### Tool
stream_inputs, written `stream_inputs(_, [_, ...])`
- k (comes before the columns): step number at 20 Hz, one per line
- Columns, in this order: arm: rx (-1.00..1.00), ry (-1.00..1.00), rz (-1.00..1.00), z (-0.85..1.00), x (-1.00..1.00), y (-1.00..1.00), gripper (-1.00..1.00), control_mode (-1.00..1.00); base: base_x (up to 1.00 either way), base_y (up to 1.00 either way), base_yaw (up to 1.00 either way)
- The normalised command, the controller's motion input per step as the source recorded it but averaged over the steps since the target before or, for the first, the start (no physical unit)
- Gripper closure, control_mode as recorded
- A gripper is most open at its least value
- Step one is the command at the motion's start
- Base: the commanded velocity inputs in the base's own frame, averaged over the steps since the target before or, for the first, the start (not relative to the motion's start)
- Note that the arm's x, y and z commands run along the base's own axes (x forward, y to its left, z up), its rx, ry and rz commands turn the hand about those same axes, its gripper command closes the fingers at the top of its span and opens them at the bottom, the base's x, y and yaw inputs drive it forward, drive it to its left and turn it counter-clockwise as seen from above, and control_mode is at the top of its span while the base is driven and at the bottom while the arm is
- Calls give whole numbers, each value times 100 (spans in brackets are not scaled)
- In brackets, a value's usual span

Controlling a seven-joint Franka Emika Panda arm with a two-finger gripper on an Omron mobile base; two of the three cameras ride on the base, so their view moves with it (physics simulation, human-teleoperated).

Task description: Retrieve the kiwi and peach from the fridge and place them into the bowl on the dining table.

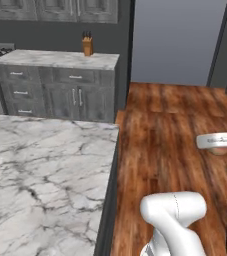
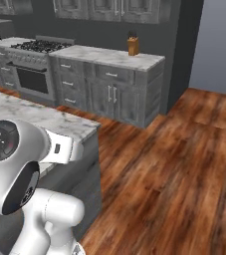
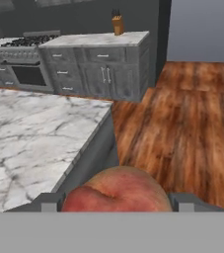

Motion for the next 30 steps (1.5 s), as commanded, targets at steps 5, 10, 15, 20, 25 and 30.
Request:
stream_inputs(5, [0, 0, 0, 0, 0, 0, 100, 100, -76, 87, 23])
stream_inputs(10, [0, 0, 0, 0, 0, 0, 100, 100, -94, 59, 22])
stream_inputs(15, [0, 0, 0, 0, 0, 0, 100, 100, -100, 52, 18])
stream_inputs(20, [0, 0, 0, 0, 0, 0, 100, 100, -100, 51, 0])
stream_inputs(25, [0, 0, 0, 0, 0, 0, 100, 100, -100, 55, -30])
stream_inputs(30, [0, 0, 0, 0, 0, 0, 100, 100, -97, 76, -26])
